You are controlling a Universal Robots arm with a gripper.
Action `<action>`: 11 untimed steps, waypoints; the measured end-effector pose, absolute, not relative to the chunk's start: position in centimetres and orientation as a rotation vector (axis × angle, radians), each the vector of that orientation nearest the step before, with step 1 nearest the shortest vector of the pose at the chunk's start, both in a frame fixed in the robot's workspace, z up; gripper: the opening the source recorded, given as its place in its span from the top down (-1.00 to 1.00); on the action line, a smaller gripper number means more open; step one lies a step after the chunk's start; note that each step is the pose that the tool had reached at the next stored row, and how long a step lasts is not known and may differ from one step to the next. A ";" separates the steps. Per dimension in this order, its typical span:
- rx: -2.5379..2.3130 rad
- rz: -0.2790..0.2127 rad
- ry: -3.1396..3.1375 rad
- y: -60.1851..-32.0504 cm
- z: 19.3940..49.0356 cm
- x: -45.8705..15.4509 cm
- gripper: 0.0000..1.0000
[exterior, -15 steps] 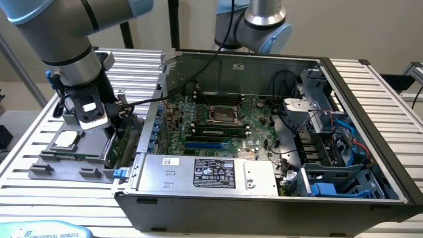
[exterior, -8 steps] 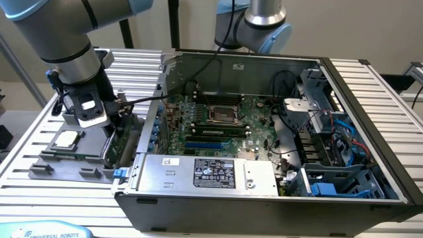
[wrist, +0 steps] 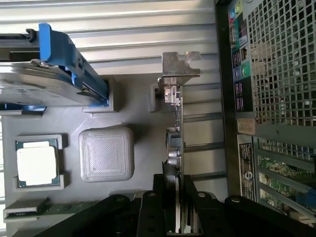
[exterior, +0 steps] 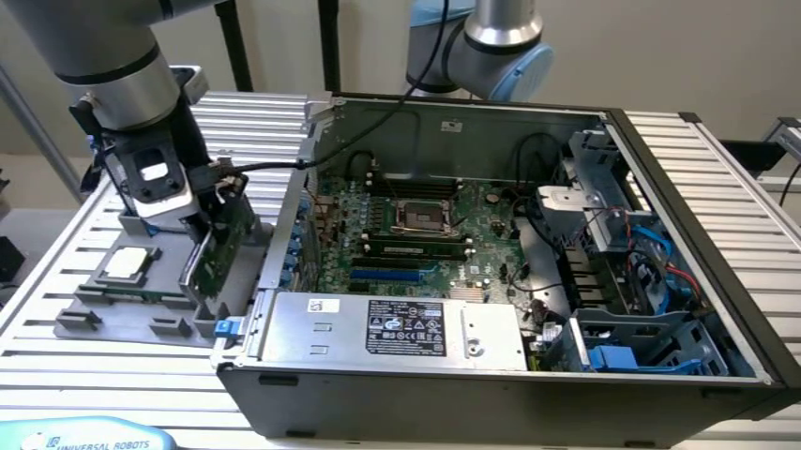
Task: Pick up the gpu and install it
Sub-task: 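Pick up the gpu and move the gpu toward the slot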
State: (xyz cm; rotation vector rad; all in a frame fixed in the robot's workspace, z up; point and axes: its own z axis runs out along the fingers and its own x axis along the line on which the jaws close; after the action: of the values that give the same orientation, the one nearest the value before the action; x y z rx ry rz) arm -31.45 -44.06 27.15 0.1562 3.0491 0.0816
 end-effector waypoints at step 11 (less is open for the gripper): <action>0.109 0.085 3.052 -44.1 32.1 -31.3 0.47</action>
State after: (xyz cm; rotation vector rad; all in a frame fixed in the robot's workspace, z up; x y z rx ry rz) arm -31.25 -44.06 32.14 0.1091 3.0519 0.0848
